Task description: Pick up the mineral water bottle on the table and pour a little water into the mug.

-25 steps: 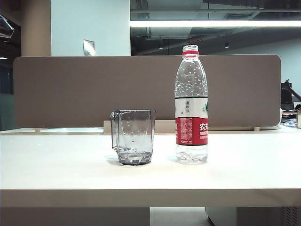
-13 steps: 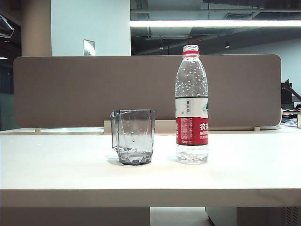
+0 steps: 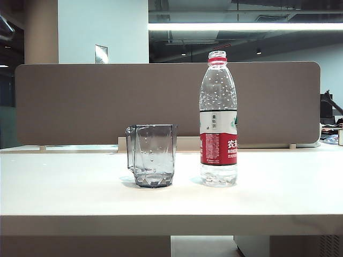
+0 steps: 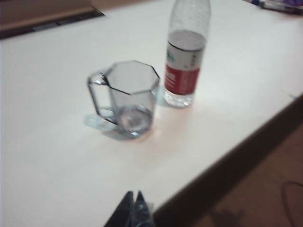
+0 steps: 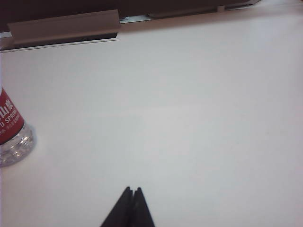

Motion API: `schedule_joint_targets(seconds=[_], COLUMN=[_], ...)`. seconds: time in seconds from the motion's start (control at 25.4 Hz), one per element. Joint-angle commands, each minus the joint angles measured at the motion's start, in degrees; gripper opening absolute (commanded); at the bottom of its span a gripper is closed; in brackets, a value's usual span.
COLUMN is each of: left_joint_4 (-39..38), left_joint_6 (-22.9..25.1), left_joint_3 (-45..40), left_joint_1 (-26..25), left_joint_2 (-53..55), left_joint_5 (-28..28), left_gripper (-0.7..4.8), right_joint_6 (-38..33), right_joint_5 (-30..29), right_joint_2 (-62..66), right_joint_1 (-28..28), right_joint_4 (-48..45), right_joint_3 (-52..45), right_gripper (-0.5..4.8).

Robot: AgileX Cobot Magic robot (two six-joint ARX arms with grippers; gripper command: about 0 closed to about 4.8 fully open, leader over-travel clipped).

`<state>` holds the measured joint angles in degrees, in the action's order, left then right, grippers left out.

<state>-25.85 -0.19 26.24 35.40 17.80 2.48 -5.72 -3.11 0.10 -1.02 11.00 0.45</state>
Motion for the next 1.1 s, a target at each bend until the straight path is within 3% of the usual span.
schedule_joint_targets(seconds=[0.04,0.16,0.24,0.32,0.55,0.75,1.1], left_joint_4=[3.3,12.2,20.6,23.6,22.9,19.2,16.7], left_joint_6=[3.3,2.7,-0.6,-1.9,-1.8,-2.1,-5.1], left_joint_3=[-1.2,-8.9,-14.7,-17.0,-19.9,-22.1,-25.7], left_joint_1=[-0.1,-2.6,-5.5,-7.8,-16.5,-19.4,-29.0], left_joint_2=[-1.9,-5.7,-8.3,-10.0,-14.1,-16.8,-17.4], left_joint_5=[-4.0,-4.8,-4.7,-4.9,-4.9,-9.2,-8.2], left_gripper=[-0.05,-0.05,-0.05,-0.05,-0.05,-0.05,-0.05], right_joint_6=[0.1,0.1,0.1,0.1,0.1,0.1,0.1], right_joint_5=[0.0,0.0,0.0,0.0,0.0,0.0,0.0], right_joint_2=[-0.1,-0.1,-0.1,-0.1,-0.1,-0.1,-0.1], right_joint_1=[0.0,0.0,0.0,0.0,0.0,0.0,0.0], right_joint_4=[-0.9,-0.9,-0.9,-0.9,-0.9,-0.9,-0.9], right_joint_3=[-0.4,-0.4,-0.4,-0.4,-0.4,-0.4,-0.4], right_gripper=[-0.05,-0.05,-0.05,-0.05,-0.05,-0.05,-0.05])
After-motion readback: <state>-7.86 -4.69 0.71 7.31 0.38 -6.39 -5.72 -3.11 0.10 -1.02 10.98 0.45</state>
